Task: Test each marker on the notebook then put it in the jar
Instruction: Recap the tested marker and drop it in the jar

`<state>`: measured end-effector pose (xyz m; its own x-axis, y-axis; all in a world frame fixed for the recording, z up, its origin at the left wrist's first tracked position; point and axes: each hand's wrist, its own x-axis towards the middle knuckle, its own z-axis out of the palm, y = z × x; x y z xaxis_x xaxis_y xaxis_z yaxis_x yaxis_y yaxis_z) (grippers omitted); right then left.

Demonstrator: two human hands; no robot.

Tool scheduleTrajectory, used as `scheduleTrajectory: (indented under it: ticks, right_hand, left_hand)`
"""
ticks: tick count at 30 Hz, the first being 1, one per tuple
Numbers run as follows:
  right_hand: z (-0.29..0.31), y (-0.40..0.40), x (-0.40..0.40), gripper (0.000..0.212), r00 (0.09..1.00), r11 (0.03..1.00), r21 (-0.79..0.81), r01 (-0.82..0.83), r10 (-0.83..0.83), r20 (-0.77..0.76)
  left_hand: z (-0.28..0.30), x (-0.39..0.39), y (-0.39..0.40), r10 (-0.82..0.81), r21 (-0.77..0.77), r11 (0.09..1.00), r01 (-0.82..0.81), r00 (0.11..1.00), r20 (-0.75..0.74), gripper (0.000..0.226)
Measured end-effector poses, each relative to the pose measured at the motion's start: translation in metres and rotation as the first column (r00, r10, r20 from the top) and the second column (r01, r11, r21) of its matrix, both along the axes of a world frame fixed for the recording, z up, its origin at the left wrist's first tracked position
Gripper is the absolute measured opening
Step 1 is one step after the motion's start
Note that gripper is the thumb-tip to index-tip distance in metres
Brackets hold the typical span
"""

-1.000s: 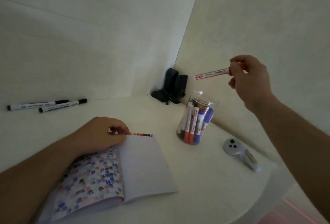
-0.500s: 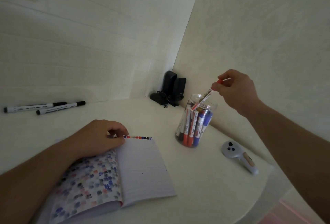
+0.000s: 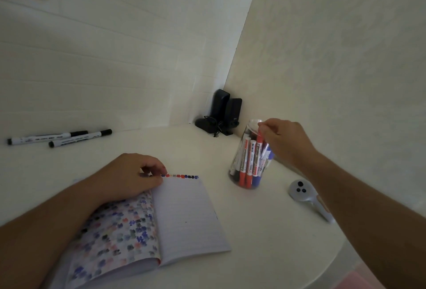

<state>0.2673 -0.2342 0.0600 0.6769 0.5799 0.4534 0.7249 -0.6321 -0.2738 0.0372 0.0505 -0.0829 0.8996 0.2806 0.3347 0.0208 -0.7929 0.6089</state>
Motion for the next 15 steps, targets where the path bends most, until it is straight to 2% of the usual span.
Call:
scheduleTrajectory:
  ticks: [4, 8, 10, 12, 15]
  right_hand:
    - [-0.003, 0.003, 0.002, 0.025, 0.993, 0.998, 0.054, 0.034, -0.04, 0.112]
    - [-0.004, 0.006, 0.005, 0.035, 0.978, 0.997, -0.02, 0.069, -0.064, 0.199]
    - [-0.001, 0.007, 0.005, 0.036, 0.988, 0.998, -0.029, 0.061, -0.056, 0.147]
    - [0.004, 0.007, 0.005, 0.035, 0.997, 0.998, 0.04, 0.055, -0.057, 0.044]
    - [0.005, 0.003, 0.008, 0.032, 0.997, 0.998, -0.014, 0.062, -0.061, 0.056]
  left_hand:
    - [0.0, 0.0, 0.0, 0.003, -0.01, 1.0, -0.003, 1.0, -0.007, 0.016]
    - [0.001, 0.0, 0.0, 0.002, -0.02, 1.0, -0.002, 1.0, -0.009, 0.016]
    - [0.001, 0.001, 0.0, 0.005, -0.011, 1.0, -0.005, 1.0, -0.015, 0.015]
    - [0.001, 0.0, 0.0, 0.002, -0.008, 1.0, -0.002, 1.0, -0.017, 0.016]
    - [0.001, 0.0, 0.0, -0.006, -0.015, 1.0, 0.006, 1.0, -0.017, 0.016]
